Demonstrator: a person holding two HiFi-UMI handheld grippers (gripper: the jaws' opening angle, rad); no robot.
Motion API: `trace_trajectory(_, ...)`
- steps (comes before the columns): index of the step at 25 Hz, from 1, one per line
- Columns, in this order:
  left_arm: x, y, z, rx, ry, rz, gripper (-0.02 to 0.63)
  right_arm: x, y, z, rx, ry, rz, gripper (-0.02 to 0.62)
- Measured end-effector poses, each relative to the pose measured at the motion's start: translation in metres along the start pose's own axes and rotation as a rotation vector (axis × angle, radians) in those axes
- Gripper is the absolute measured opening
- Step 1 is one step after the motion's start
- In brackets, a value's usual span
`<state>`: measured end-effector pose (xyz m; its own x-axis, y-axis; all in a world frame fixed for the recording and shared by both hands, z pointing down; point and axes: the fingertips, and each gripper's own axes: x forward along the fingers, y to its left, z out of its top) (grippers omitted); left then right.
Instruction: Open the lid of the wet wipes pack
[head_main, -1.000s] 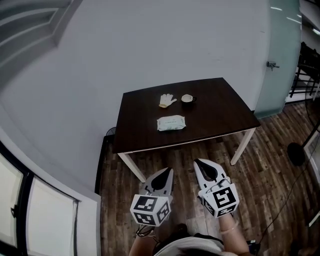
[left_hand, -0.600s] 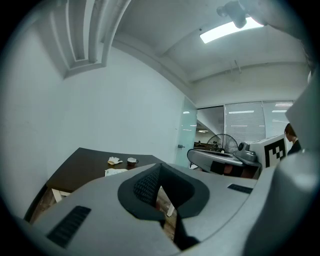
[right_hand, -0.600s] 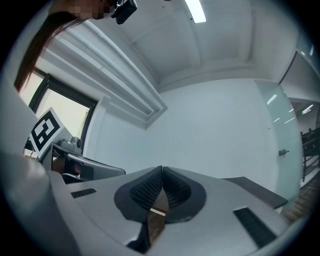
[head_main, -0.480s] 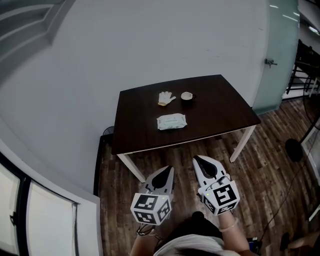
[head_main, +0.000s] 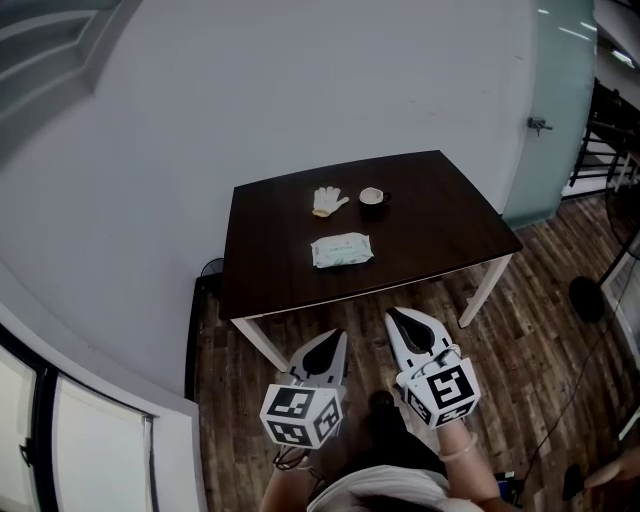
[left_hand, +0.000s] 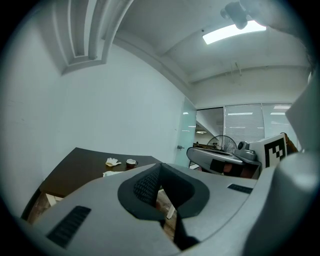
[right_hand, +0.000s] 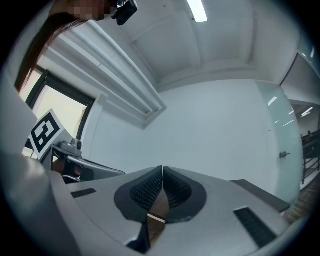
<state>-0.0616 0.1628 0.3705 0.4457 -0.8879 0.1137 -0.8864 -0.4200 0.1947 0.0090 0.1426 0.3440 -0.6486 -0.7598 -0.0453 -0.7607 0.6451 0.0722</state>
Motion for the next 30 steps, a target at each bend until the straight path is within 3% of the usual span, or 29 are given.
trace_trajectory(11,0.056,0.027,0.004,-0.005,0.016,-0.001,0.014,0.049,-0.036,-0.015,0.014,0.011,0.011,0.003)
trace_trajectory(30,0.204,0.086,0.028,-0.012,0.045,0.035,0.014,0.167,-0.145,-0.037,0.036,0.035,0.05,0.003)
